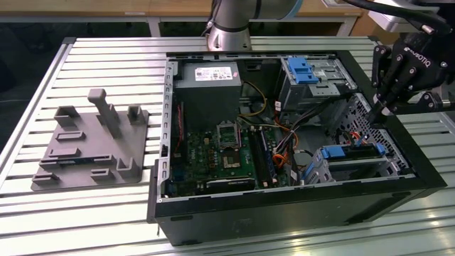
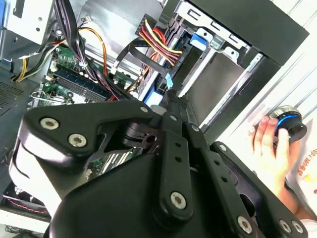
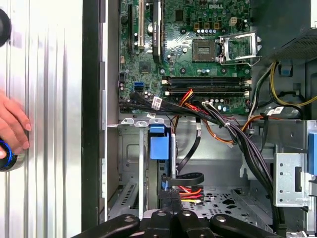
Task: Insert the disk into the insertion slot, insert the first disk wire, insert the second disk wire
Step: 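Insert the second disk wire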
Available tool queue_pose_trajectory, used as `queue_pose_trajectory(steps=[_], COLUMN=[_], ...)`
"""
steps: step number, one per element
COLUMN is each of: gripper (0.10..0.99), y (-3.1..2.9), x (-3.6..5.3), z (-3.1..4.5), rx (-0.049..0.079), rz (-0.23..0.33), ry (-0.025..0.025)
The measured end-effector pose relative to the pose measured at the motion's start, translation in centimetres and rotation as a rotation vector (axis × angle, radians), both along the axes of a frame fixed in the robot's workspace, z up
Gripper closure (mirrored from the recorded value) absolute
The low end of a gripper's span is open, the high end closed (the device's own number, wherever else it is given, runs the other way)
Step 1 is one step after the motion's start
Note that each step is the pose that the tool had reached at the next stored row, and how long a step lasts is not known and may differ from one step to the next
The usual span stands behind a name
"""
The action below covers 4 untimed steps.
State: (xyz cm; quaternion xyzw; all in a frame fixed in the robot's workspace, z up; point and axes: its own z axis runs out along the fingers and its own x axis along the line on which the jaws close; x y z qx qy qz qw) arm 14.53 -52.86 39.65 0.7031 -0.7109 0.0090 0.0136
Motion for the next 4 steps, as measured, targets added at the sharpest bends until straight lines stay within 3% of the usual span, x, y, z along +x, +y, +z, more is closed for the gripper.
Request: queue_pose_trajectory(steps=[4], gripper=[0.980], y=[0.01], x=[0.00], z=[0.00], rx=[0.000], rz=[0.000], ry=[0.0000])
